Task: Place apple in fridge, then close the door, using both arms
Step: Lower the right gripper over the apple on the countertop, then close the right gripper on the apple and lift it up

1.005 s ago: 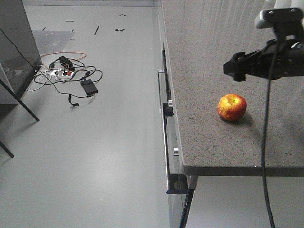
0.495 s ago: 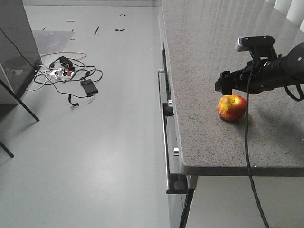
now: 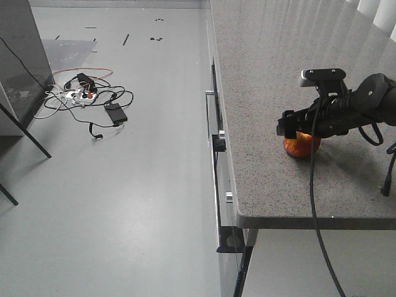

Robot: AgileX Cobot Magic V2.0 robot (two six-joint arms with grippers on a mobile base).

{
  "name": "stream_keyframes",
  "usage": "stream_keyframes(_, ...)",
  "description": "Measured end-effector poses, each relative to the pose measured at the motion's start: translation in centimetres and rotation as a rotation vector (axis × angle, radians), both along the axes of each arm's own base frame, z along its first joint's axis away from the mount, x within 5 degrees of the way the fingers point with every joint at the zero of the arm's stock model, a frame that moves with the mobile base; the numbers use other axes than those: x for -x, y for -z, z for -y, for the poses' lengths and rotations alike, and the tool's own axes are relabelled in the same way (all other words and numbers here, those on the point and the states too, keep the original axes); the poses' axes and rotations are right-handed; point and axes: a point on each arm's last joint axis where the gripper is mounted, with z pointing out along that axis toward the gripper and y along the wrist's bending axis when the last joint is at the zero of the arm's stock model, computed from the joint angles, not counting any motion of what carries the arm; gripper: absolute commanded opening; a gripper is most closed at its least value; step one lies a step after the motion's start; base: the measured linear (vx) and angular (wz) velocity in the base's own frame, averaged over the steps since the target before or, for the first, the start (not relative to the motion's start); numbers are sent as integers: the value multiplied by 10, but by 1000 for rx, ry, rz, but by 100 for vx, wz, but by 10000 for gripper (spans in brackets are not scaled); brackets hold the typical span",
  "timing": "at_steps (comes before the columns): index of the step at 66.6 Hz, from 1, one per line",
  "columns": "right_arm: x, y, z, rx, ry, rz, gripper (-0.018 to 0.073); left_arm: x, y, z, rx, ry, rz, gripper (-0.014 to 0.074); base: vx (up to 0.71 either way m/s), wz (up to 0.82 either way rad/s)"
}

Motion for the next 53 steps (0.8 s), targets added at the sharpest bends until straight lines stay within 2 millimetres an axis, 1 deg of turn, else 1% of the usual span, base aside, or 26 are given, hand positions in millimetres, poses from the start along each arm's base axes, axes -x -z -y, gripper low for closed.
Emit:
stream_keyframes(9,1,6,-1,0,-11,-35,613,0,0,0,0,0,0,-8,0,0)
stream_keyframes(17,1,7,0,14,-21,-44,557,0,0,0,0,0,0,-8,0,0)
stream_keyframes(23,2,7,0,16,-26,-52,490,0,0,0,0,0,0,-8,0,0)
stream_keyframes(31,3,8,0,16,-28,-58,360,0,0,0,0,0,0,-8,0,0)
stream_keyframes(40,3,7,-1,15,-31,-63,246,0,0,0,0,0,0,-8,0,0)
stream_keyframes(43,5,5,-1,12,-36,-71,220,0,0,0,0,0,0,-8,0,0)
stream_keyframes(47,6,-3,-2,6,-42,-67,196,0,0,0,0,0,0,-8,0,0)
stream_keyframes(50,8,-13,-3,-1,-48,-51,185,0,0,0,0,0,0,-8,0,0)
stream_keyframes(53,10,-29,-3,-8,-53,-15,181,0,0,0,0,0,0,-8,0,0)
